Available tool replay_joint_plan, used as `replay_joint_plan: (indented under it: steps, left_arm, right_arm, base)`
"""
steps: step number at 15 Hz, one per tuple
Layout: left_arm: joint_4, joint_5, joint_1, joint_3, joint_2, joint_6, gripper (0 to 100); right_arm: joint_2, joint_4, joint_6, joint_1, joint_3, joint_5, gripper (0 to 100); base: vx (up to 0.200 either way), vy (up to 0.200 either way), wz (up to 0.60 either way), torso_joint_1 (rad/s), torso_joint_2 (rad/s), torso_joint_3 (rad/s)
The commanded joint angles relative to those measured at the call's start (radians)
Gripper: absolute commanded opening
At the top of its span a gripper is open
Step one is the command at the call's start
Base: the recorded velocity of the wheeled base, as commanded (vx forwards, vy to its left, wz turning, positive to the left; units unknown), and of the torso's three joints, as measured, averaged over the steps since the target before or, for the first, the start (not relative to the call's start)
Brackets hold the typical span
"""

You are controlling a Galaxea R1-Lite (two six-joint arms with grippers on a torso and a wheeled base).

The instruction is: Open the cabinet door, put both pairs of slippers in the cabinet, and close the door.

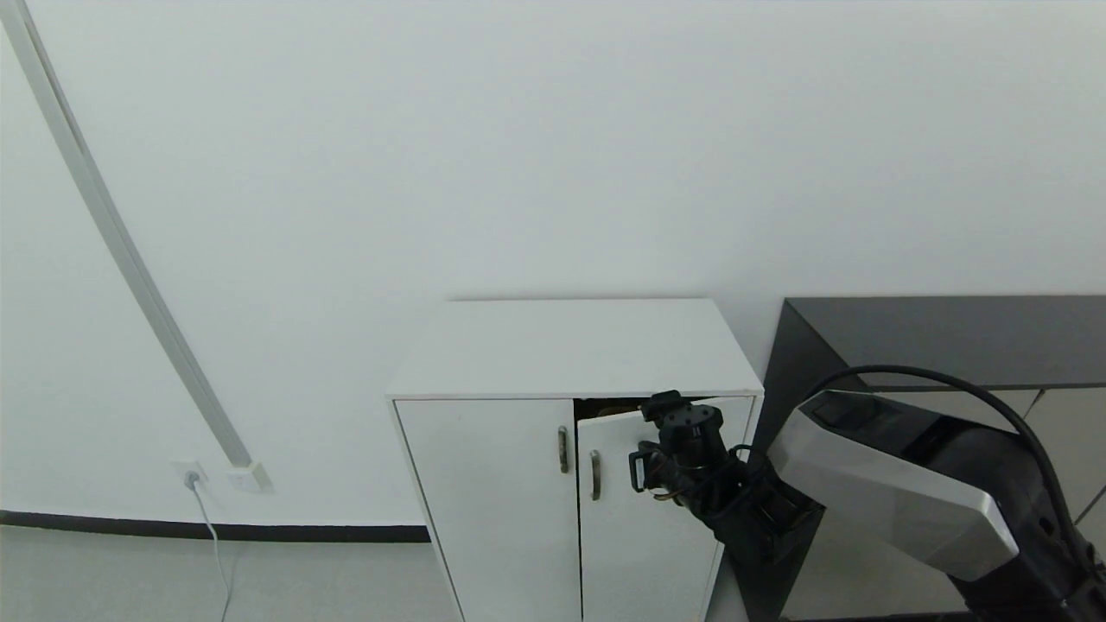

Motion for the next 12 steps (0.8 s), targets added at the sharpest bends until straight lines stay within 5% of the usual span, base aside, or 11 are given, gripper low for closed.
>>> replay_joint_plan:
  steps: [1, 12]
  left_arm:
    - [0.000, 0.000, 0.000, -0.001, 0.001, 0.000, 0]
    - [0.000, 0.000, 0.000, -0.001, 0.001, 0.000, 0]
  right_arm:
    - [0.023, 0.014, 0.000, -0.008, -0.035, 0.000, 0]
    - [0.083, 0.085, 0.000, -0.037, -0.181, 0.000, 0]
  base:
    - [0.000, 0.000, 0.00, 0.000, 0.00, 0.000]
    - [0.000, 0.000, 0.00, 0.000, 0.00, 0.000]
